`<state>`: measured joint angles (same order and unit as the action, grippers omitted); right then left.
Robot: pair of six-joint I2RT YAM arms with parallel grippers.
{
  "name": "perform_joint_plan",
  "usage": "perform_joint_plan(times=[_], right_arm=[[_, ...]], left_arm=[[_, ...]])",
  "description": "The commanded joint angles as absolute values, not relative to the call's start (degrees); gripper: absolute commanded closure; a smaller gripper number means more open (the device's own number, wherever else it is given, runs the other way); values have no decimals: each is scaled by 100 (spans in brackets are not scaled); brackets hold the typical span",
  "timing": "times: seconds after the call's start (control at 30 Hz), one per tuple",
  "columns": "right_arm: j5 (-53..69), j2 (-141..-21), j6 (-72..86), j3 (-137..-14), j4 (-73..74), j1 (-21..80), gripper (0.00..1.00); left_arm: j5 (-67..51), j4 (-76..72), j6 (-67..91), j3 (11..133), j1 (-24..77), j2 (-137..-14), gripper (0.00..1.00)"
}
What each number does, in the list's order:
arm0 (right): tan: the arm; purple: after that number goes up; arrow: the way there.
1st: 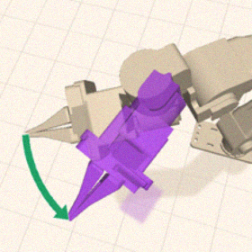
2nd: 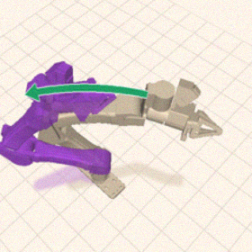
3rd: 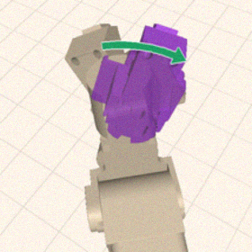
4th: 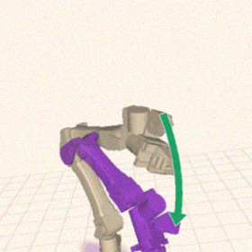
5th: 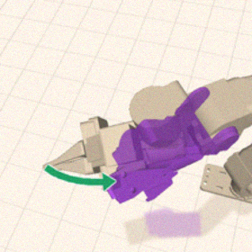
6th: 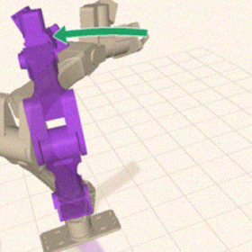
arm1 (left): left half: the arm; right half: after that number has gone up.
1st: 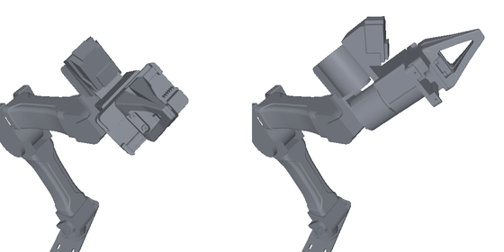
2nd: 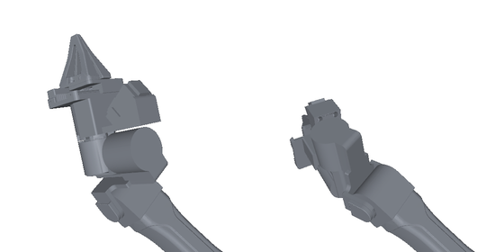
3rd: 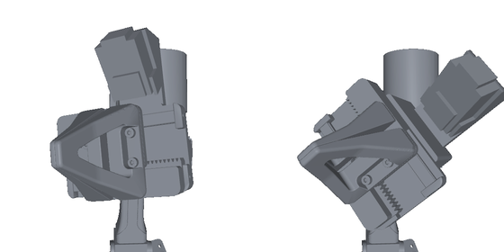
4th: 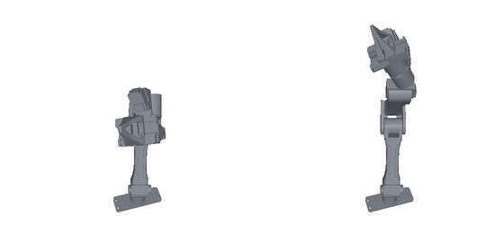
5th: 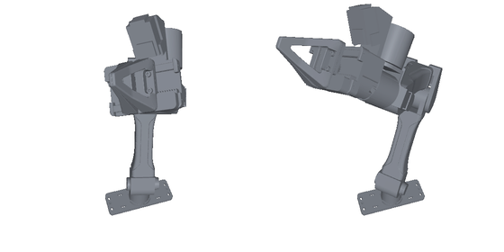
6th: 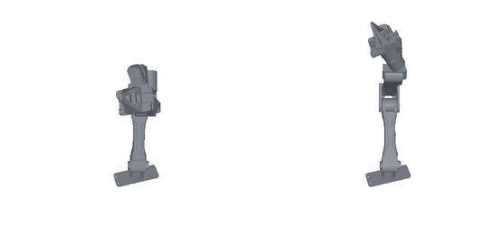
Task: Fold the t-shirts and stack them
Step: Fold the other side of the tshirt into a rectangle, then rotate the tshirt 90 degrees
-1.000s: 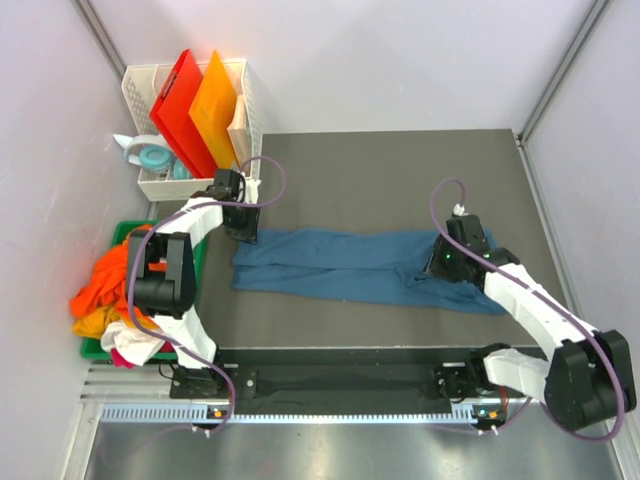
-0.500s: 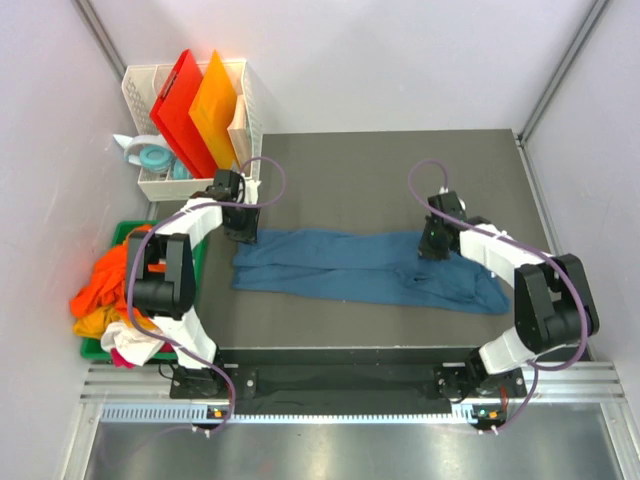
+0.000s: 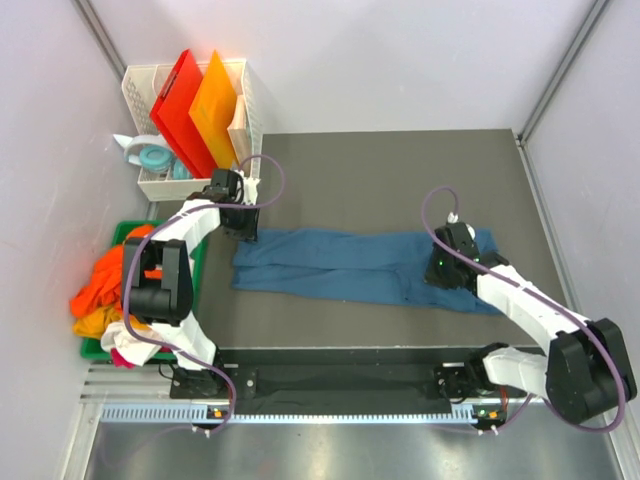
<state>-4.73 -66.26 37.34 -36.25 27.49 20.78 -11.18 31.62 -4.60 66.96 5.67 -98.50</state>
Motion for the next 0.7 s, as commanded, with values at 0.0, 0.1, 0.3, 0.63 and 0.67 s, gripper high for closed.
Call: perform_joint_plan(times=[0.0,0.1,0.3,0.63,0.67], right_arm=[[-475,-6398,3902,-3454,2997,2241,91],[-815,-6276,3876,-3577,3111,2241,89],[-1624,-5774,4227,-4139,3286,2259,70],[-1697,-7539,4253,-4280,2857,1803,73],[-1635,-7854,4280,-4315,2839,1750,73]], left_arm=[[-1239,3234,-501,6671,571,-9694,68],[-1160,3243,-536,6688,571,-9712,69],[-880,3437,-860,6794,571,-9405,68],[-791,3848,-1221,6521,589,-9939,69],[-739,3928,-1265,6539,589,-10019,69]])
